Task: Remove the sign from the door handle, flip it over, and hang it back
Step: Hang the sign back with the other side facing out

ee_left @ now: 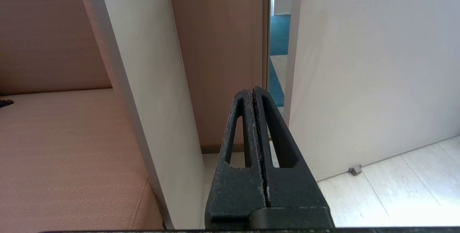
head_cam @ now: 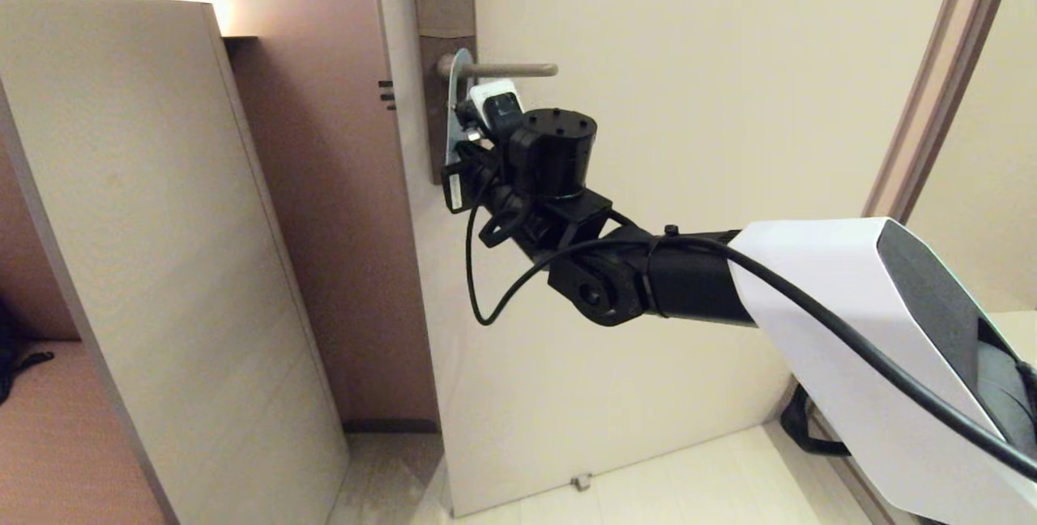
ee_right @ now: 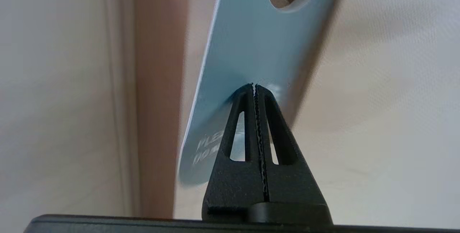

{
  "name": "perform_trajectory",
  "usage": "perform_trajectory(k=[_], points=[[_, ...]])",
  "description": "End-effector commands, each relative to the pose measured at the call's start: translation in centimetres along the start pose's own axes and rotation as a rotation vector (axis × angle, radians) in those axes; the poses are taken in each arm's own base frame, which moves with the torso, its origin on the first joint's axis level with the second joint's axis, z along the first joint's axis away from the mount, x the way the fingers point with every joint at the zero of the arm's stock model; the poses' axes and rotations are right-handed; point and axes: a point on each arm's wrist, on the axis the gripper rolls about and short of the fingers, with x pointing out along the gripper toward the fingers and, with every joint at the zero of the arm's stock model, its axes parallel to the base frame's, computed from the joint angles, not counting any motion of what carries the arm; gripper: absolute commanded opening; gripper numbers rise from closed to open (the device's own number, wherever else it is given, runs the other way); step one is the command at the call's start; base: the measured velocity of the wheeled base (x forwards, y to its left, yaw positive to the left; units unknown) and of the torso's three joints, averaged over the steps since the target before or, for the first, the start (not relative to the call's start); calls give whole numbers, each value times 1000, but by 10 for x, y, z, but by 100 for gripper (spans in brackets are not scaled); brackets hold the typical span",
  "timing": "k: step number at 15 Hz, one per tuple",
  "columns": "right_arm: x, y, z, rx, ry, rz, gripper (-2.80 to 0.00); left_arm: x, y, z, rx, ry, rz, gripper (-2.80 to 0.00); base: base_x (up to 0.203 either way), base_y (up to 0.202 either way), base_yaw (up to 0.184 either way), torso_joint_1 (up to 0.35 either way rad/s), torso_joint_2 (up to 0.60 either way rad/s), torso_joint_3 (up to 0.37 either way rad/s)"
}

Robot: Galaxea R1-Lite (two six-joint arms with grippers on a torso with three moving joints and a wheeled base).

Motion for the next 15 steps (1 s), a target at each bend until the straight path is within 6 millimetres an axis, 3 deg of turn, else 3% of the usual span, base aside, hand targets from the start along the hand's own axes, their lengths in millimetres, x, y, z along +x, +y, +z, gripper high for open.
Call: perform_trajectory(k=[1,6,15], points=[[-2,3,6,4,-13,6,-280,0,0,0,0,1,0,-280,0,0,0,0,0,0],[-4,12,9,8,-35,24,-280,0,0,0,0,0,1,-280,0,0,0,0,0,0],[4,29,-29,1,-84,34,-280,0,0,0,0,0,1,-280,0,0,0,0,0,0]])
